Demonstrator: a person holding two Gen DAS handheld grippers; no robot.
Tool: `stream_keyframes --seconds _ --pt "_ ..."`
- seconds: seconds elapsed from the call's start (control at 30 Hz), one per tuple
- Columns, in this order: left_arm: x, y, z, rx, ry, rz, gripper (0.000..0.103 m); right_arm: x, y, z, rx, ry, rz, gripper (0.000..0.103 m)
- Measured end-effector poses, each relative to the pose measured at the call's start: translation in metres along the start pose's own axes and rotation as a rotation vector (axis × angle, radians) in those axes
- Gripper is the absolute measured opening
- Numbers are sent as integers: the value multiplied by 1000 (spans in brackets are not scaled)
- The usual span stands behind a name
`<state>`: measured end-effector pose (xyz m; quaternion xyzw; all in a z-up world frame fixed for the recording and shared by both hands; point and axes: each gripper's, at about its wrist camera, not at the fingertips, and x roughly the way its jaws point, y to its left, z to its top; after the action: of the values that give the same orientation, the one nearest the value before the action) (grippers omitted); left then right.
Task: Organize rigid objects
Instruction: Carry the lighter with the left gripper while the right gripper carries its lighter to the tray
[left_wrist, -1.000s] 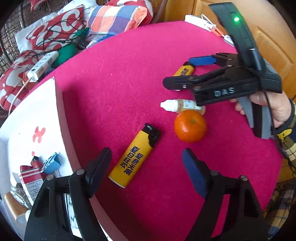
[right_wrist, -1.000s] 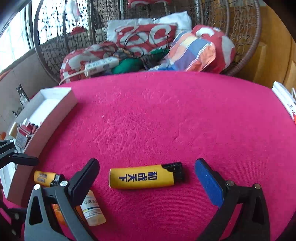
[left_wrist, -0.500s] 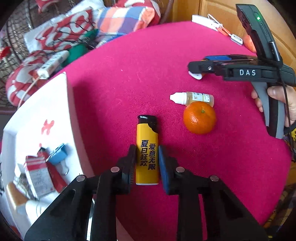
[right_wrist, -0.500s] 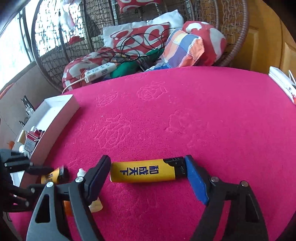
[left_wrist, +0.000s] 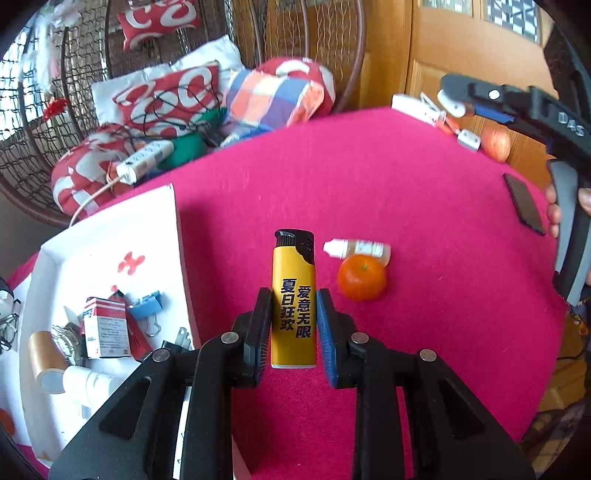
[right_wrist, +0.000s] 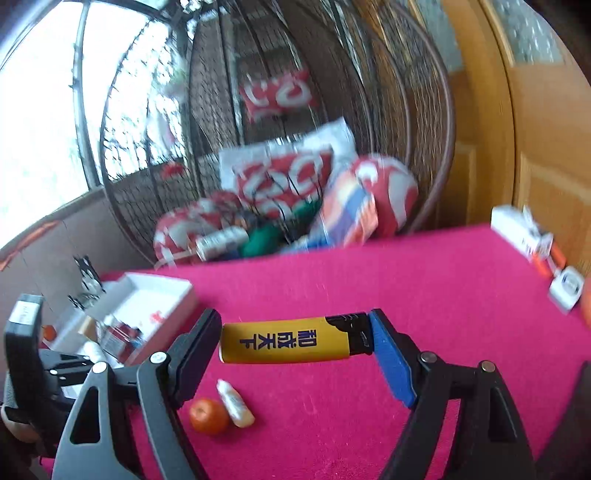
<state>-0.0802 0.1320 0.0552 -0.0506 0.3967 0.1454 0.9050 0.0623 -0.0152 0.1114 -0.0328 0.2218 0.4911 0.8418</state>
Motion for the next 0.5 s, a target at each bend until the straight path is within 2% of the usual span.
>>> stream_keyframes --seconds 0.23,0.5 --pt "-25 9 6 -40 -65 3 23 -33 27 18 -71 -108 50 81" --pt "-47 20 7 -76 -122 4 23 -51 46 26 -101 -174 82 81"
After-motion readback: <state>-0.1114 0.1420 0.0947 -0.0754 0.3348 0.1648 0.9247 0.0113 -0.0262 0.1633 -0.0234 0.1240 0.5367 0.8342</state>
